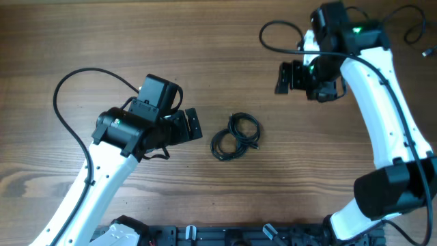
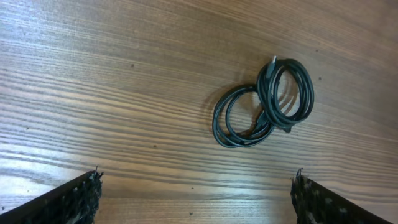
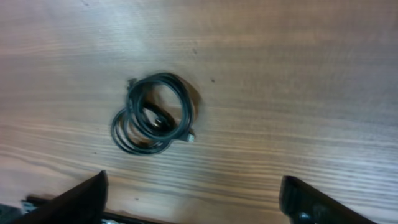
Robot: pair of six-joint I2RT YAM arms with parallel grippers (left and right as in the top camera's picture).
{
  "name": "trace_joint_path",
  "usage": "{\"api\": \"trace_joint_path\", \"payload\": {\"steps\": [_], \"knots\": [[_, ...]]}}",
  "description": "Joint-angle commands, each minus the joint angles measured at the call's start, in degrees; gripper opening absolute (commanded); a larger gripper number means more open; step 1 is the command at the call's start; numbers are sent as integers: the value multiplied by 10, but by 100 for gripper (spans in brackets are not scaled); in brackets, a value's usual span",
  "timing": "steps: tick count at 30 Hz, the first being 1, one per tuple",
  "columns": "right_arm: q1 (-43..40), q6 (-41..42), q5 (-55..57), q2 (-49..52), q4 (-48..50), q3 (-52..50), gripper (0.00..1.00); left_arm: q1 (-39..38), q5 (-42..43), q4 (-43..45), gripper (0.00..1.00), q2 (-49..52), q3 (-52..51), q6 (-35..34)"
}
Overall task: Untangle cables
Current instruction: 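Lower the right gripper onto the black cable coil and grasp a loop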
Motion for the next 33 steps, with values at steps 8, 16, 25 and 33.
{"api": "trace_joint_path", "payload": {"steps": [8, 16, 25, 33], "knots": [[41, -7, -87, 7, 226, -273, 68, 3, -7, -1, 100, 3, 1, 3], [113, -4, -38, 12, 238, -276, 100, 3, -7, -1, 100, 3, 1, 3], [113, -4, -37, 12, 266, -276, 100, 3, -7, -1, 100, 3, 1, 3], [113, 56, 60, 12, 316, -276, 75, 3, -7, -1, 100, 3, 1, 3]]}}
